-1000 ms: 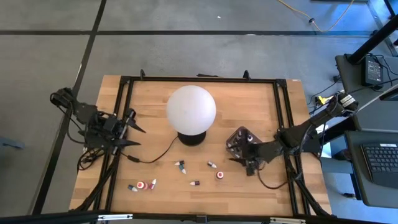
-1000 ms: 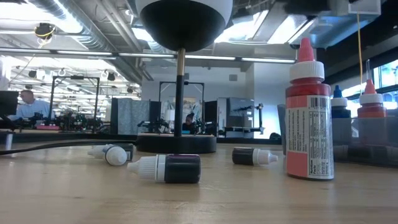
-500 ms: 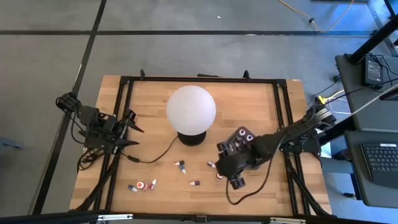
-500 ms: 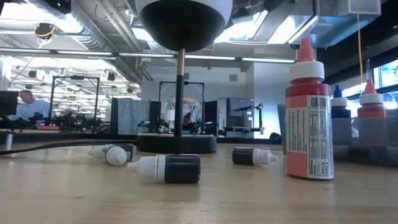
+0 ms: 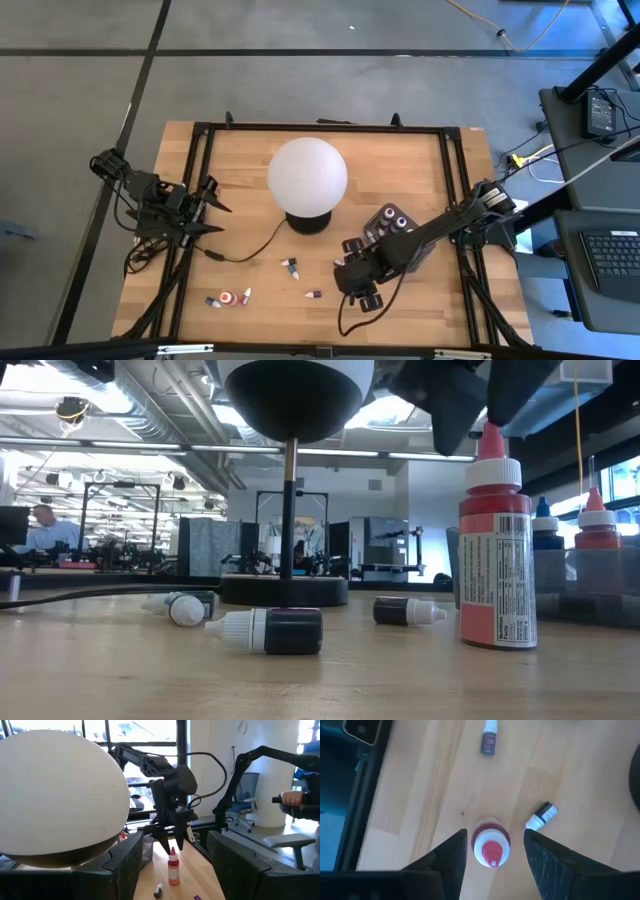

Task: Pick & Place food coloring
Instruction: Put the large pink food coloring bottle into the black container

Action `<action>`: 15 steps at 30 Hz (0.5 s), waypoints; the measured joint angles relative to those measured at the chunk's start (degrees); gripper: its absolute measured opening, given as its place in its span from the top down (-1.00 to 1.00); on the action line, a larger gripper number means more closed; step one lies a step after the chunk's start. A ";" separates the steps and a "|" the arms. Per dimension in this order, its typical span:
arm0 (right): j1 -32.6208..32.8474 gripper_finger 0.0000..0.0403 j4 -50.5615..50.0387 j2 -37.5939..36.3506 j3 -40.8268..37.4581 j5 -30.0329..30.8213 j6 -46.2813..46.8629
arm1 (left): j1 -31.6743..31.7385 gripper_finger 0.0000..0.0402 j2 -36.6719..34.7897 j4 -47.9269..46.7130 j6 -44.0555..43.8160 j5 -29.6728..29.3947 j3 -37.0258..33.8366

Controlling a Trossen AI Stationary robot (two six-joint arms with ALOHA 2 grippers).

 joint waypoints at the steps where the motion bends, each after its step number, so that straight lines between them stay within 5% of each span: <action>1: -0.01 0.02 -0.34 0.18 0.00 0.01 0.83 | 0.00 -0.09 0.02 0.00 0.02 0.00 0.00; 15: 0.04 0.02 -2.27 2.79 0.00 0.01 1.27 | 0.00 -0.09 0.03 -0.02 0.02 0.00 0.00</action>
